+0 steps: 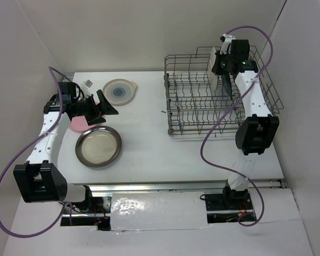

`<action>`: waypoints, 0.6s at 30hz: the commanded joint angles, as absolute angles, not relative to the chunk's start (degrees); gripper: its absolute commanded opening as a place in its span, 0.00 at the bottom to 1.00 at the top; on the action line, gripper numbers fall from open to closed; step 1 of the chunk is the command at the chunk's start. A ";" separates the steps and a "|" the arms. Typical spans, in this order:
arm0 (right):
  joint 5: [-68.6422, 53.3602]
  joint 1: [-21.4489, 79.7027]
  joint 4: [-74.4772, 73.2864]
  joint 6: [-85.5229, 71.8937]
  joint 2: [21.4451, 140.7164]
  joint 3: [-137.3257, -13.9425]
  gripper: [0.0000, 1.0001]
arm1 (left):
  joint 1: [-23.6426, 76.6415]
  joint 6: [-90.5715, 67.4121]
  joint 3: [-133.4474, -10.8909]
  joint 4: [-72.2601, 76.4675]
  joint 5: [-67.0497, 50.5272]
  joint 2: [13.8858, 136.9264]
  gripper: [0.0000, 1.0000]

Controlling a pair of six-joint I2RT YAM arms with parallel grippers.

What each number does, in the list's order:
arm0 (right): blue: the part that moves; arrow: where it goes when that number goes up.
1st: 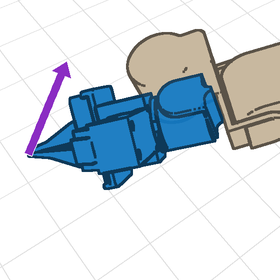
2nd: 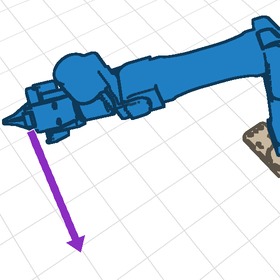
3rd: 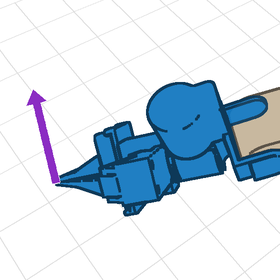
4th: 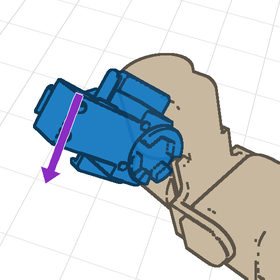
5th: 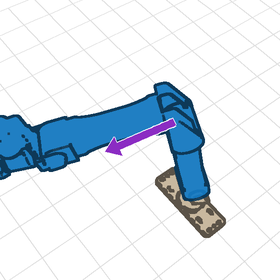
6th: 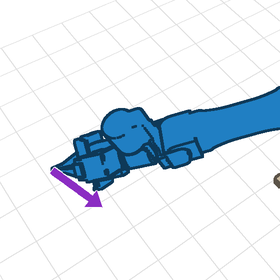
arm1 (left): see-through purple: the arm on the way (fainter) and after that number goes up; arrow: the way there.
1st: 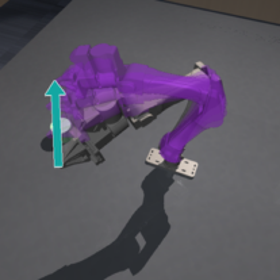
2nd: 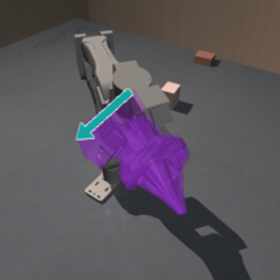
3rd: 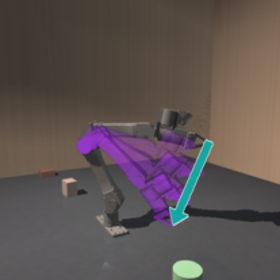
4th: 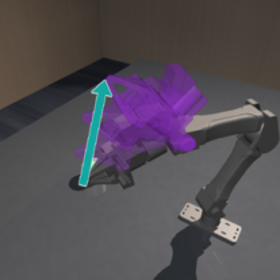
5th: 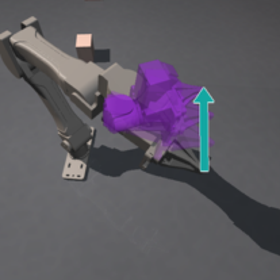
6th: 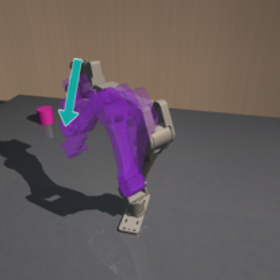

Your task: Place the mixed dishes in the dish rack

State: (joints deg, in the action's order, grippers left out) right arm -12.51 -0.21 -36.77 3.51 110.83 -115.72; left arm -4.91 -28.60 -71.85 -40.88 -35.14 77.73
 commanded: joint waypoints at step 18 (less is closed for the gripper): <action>-11.34 -1.32 -31.81 4.40 114.17 -119.97 0.00 | -3.78 -28.48 -73.56 -39.64 -34.54 81.65 0.99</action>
